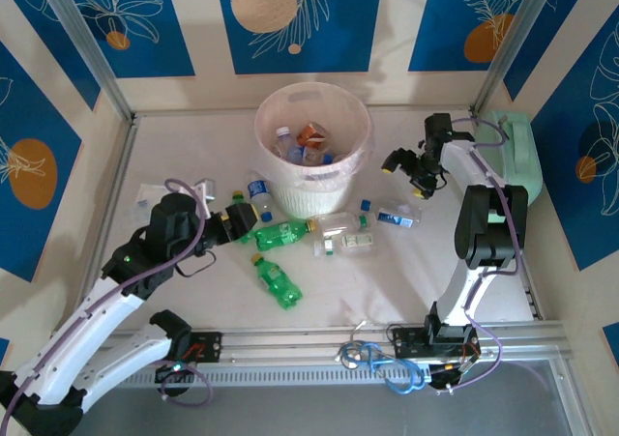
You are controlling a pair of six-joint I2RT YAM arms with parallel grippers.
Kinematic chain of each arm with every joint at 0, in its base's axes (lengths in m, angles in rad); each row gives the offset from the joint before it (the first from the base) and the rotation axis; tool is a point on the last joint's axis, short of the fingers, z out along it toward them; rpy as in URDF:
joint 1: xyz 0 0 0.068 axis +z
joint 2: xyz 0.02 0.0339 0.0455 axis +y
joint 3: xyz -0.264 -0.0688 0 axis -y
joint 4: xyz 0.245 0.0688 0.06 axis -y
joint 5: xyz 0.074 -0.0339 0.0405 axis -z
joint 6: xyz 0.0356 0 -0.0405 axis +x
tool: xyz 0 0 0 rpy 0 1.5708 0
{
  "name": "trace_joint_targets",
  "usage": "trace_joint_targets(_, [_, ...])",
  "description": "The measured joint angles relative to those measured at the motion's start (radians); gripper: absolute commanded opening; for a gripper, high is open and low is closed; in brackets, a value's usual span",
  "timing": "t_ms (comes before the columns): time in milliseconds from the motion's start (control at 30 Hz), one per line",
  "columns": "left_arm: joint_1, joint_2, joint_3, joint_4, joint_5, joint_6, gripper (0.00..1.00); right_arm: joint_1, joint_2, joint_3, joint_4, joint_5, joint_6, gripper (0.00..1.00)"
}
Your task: Put the plastic bottles in the bin
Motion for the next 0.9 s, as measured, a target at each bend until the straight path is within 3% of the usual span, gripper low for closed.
trace_joint_targets(467, [0.001,0.036,-0.003,0.039,0.01,-0.006,0.82,0.067,-0.116,-0.228,0.046,0.013,0.027,0.95])
trace_joint_targets(900, [0.001,0.055,-0.003,0.058,0.025,-0.006,0.82,0.202,-0.261,-0.435,0.057,0.134,0.095,0.93])
